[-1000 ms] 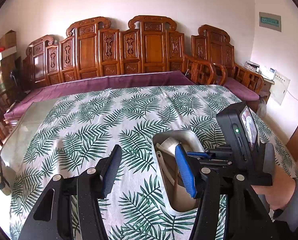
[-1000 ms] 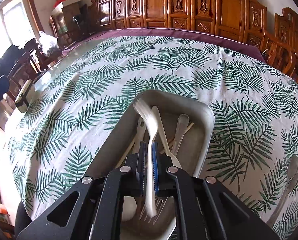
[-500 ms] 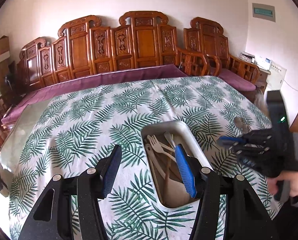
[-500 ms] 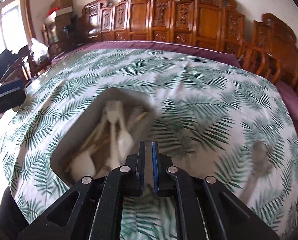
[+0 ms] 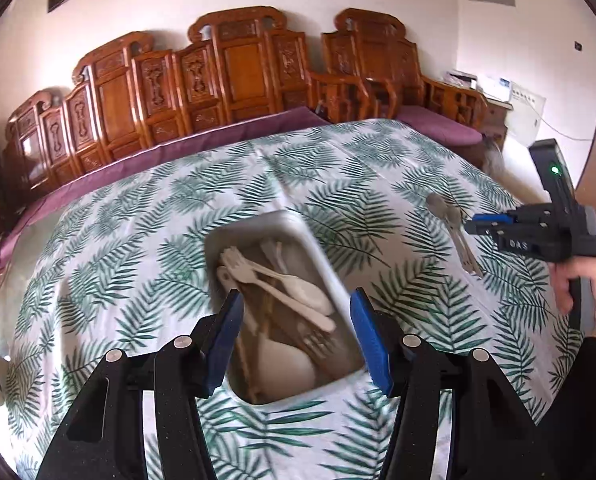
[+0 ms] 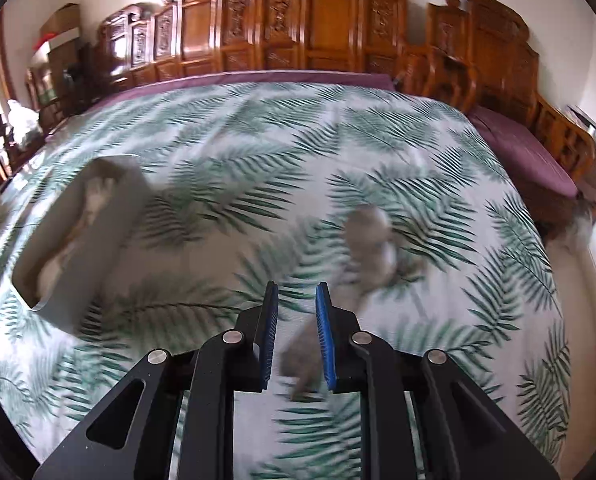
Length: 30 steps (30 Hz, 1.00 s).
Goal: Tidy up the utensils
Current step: 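Grasp a metal spoon with the right tool while the left tool grasps another metal spoon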
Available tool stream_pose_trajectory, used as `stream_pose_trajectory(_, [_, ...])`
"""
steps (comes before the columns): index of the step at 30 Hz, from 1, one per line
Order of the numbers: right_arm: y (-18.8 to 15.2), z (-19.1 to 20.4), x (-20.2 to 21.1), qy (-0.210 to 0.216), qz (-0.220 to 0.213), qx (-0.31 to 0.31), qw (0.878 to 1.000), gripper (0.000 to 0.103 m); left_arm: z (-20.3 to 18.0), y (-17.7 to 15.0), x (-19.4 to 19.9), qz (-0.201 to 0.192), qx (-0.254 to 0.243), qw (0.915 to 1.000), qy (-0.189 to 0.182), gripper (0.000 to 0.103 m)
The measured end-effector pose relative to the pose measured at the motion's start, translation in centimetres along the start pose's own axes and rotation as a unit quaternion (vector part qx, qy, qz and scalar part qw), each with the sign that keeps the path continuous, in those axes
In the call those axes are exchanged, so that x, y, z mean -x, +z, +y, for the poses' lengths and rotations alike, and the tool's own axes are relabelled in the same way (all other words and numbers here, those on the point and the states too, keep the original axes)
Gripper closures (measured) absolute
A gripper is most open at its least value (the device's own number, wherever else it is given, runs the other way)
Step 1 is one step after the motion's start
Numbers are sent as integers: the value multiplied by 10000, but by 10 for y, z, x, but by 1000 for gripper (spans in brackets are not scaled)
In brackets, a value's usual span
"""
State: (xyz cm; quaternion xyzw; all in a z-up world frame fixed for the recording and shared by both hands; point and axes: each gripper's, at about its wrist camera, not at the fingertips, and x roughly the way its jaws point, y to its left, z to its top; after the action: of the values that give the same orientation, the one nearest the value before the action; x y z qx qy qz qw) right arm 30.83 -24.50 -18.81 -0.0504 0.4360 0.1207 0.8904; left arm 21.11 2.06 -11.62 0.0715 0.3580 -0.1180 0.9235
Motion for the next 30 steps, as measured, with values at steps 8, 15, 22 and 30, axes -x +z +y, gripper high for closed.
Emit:
stream_pose_trajectory(8, [3,-39,-31,83,316,-355,9988,82,-27,18,-23,149,43,9995,-284,50])
stream_pose_trajectory(15, [8,-47,-53,147,580,-465,9971,82,-45,39,-43,225,-119,9988,-425,50])
stream_pose_trajectory(22, [7,-45,-60,-10,701,-406,9967,81,-60,59,-64,357,-151,9973,-622,50])
stream_pose_trajectory(30, [8,-53,-60,-29,984,-84,9951,94,-99,77,-87,440,-373,9943,-899,50])
